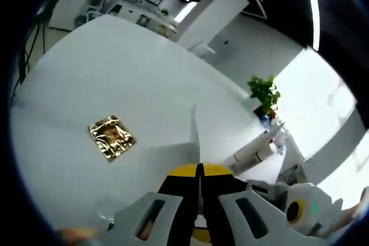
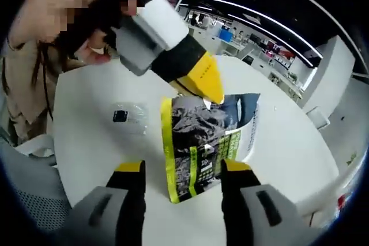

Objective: Arrange the skincare products in the storage area until every visible bottle or jar stands upright without overlapping.

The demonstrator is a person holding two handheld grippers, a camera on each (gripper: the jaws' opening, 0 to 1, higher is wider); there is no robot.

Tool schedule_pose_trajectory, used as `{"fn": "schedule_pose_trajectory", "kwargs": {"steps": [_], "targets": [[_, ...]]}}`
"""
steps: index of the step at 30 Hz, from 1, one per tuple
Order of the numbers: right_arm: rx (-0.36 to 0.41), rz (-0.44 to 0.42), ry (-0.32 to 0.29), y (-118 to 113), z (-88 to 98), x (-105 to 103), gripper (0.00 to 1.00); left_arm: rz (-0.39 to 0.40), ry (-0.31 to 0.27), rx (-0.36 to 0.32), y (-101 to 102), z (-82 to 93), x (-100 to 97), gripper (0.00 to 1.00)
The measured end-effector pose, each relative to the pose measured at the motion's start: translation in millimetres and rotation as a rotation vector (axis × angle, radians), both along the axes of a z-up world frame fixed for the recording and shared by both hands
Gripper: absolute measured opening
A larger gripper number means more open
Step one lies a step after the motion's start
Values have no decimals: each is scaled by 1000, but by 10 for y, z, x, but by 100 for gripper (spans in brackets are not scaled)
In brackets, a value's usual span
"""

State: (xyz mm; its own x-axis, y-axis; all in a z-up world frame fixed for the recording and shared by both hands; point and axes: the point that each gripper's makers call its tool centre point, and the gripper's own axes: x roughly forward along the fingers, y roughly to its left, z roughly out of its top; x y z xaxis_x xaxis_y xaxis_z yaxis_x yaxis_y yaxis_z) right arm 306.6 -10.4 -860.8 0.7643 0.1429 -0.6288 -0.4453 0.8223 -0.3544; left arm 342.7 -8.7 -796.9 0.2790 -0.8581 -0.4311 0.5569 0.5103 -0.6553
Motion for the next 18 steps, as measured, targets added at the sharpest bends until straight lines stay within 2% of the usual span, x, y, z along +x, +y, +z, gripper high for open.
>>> {"fn": "schedule_pose_trajectory", "kwargs": {"steps": [2, 5, 9, 18], "targets": [[-48, 19, -5, -24, -18, 3, 47, 6, 9, -9, 7, 0, 3, 0], [-82, 28, -8, -63, -30, 10, 42, 14, 22, -19, 18, -12, 9, 0], [-126, 59, -29, -98, 27, 23, 30, 38, 46, -39, 36, -37, 31, 0], [-223, 123, -59, -148, 149, -2, 15, 60, 87, -53, 76, -101, 50, 0]]}}
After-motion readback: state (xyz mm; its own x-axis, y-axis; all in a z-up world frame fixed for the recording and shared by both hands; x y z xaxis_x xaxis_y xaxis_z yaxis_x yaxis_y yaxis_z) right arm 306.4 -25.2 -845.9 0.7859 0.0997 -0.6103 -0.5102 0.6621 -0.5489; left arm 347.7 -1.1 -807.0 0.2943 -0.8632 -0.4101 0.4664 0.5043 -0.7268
